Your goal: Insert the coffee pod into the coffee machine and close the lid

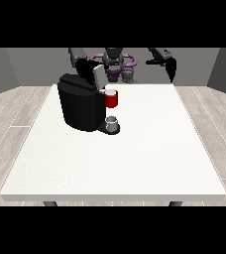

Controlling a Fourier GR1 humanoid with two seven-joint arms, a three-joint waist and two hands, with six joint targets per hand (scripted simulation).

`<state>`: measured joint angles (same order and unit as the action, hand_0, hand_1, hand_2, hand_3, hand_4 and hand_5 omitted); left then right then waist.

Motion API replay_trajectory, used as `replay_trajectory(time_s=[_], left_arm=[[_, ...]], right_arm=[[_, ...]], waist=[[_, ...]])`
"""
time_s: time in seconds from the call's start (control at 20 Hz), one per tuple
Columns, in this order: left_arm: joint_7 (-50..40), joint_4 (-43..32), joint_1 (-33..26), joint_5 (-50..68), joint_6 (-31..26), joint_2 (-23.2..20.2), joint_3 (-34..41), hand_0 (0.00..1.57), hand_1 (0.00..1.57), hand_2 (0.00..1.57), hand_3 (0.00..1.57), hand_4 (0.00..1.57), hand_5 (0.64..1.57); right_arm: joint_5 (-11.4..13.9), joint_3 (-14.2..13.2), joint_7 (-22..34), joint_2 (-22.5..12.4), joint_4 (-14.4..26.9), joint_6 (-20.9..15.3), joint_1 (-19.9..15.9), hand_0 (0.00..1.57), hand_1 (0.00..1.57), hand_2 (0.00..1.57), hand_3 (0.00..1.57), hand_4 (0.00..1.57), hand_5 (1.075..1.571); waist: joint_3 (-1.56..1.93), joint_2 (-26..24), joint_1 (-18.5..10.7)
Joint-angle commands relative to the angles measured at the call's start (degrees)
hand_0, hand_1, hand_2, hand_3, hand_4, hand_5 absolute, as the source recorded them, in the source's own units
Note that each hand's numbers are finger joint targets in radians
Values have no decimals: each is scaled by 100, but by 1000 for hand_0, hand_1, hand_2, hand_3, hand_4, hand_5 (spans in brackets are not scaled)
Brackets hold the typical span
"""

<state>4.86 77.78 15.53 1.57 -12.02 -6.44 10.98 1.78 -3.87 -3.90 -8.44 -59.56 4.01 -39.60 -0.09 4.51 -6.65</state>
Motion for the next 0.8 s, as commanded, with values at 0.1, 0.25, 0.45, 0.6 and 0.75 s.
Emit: replay_trajectory(time_s=[0.1,0.25,0.45,0.6,0.75], left_arm=[[64,-2,-212,-66,200,131,-130,0,0,0,0,0,1571],[156,-173,16,71,-45,-169,20,0,0,0,0,141,1571],[323,-271,-130,-91,229,54,-102,0,0,0,0,148,1571],[247,-139,-177,36,73,84,-204,0,0,0,0,139,1571],[-150,161,-15,117,34,-34,-233,0,0,0,0,154,1571]], right_arm=[[59,-53,55,-23,211,31,-305,0,0,0,0,154,1571],[347,206,18,189,192,-158,-429,0,0,0,0,0,1571],[602,420,147,288,179,-207,-575,0,0,0,0,125,1571],[766,425,21,380,324,-414,-624,0,0,0,0,141,1571],[719,198,-117,299,538,-469,-777,0,0,0,0,116,1571]], waist=[[9,-41,-79],[8,34,-79],[8,-17,-73],[8,-22,-210],[9,0,-359]])
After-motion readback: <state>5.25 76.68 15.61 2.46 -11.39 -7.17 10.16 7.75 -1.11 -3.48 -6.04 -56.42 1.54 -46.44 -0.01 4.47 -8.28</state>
